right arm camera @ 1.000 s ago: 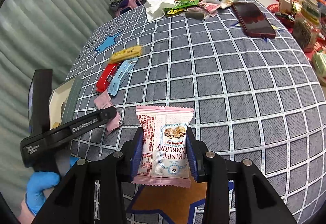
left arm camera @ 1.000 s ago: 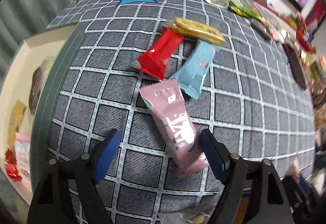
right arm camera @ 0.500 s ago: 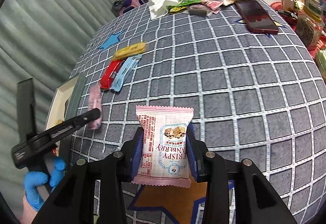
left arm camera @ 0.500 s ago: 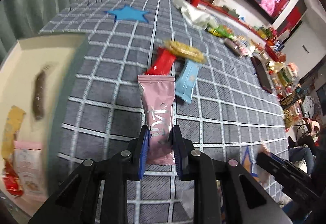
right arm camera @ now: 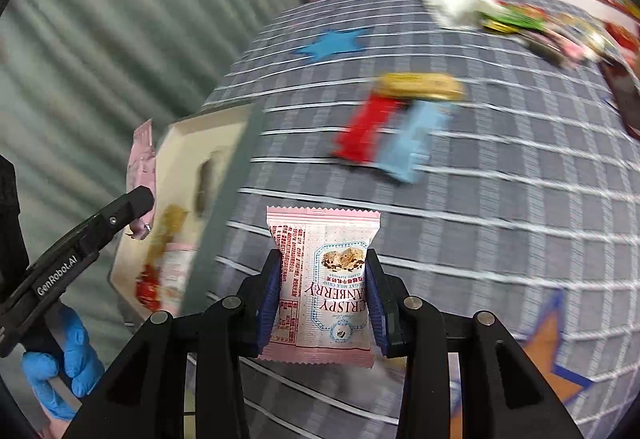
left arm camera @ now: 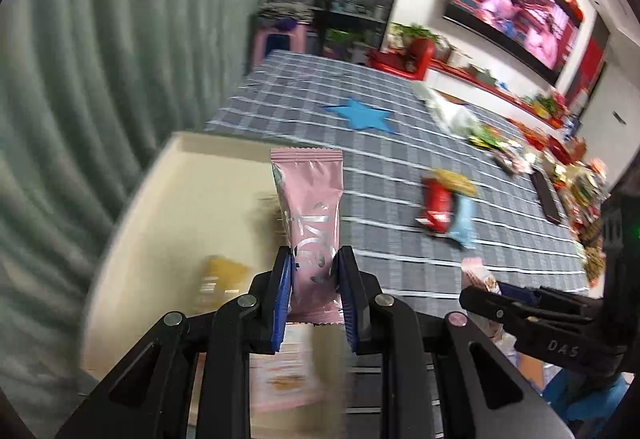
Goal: Organize snacks
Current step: 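Release both packets into the cream tray with both tools, then move the left tool toward the red packet and light-blue bar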
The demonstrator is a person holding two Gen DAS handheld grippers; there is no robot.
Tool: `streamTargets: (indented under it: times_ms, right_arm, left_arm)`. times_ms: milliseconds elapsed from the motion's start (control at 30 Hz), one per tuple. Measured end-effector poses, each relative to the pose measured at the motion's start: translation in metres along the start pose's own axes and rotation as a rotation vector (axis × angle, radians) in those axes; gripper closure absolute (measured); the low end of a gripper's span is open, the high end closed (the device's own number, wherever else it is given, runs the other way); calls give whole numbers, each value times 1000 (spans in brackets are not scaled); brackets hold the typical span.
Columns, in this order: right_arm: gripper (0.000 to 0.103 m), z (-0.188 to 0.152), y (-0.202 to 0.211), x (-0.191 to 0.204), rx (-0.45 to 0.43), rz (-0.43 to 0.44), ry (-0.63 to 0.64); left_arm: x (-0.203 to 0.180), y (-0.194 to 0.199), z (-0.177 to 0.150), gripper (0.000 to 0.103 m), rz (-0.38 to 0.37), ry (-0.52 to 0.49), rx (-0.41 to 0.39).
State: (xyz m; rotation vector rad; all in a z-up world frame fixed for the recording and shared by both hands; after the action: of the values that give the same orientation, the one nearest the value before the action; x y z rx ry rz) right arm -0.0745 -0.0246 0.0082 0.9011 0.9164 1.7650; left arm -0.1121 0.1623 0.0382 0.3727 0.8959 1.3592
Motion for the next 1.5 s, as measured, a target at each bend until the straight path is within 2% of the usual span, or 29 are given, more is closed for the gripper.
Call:
streamTargets:
  times_ms: [200,333,367,433,467,500,533,600,767,900,1100,1267,1367,1500]
  right_arm:
    - [62,21,-16,88,-6,80,89]
    - [62,31,-27,127,-8,126,118]
    - [62,33,-32,135,-3,136,128]
    - [55,34,-39,140,15,128,143]
    - [51,33,-44,141,29,113,152]
    - [32,32,-47,139,35,91,157]
    - [14,32,-47,134,35,71,156]
    - [8,30,-45,117,12,22,140]
    - [8,23,-42,55,25,-86,40]
    - [8,5,-31,4,16,-163,-57]
    - [8,-23,-9,-52,-19,-309,-124]
    - [8,-49,7,-85,-31,-408,-122]
    - [8,-64,21,-101,-46,-476,-111]
    - [8,-84,30,-112,-53,-492,-108]
  left_arm:
    - [50,-4,-18,78,43,73,33]
    - [69,-10,-31,78,55,101,55]
    - [71,-12,-33,75,69,102,57]
    - [74,-15,-36,51,88,103,66]
    - [76,-16,-37,32,88,108,61]
    - [76,-14,-38,25,83,109,41]
    - [74,-14,-38,25,78,105,25]
    - [69,-14,-37,25,77,81,17]
    - [50,-13,-34,24,54,24,-4]
    - [13,-9,-31,23,14,-61,-42]
    - [-61,-17,-33,19,-134,-135,-40]
    - [-111,-50,-48,18,-106,-239,-2]
    - [-124,-71,-56,18,-116,-225,44]
    - [-132,-90,-65,18,-102,-215,66]
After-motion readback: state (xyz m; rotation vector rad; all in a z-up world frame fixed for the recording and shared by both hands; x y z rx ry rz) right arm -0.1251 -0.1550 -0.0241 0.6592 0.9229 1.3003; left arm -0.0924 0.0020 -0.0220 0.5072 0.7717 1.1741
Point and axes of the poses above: each gripper's, at about its wrist camera, not at the fingertips, and y roughly against the way its jaws point, x to its left, z to its top, the point moved 5 cm from there along -y, roughly the way its jaws point, and after that the axes turned 14 degrees about -z, right-handed, at the moved point
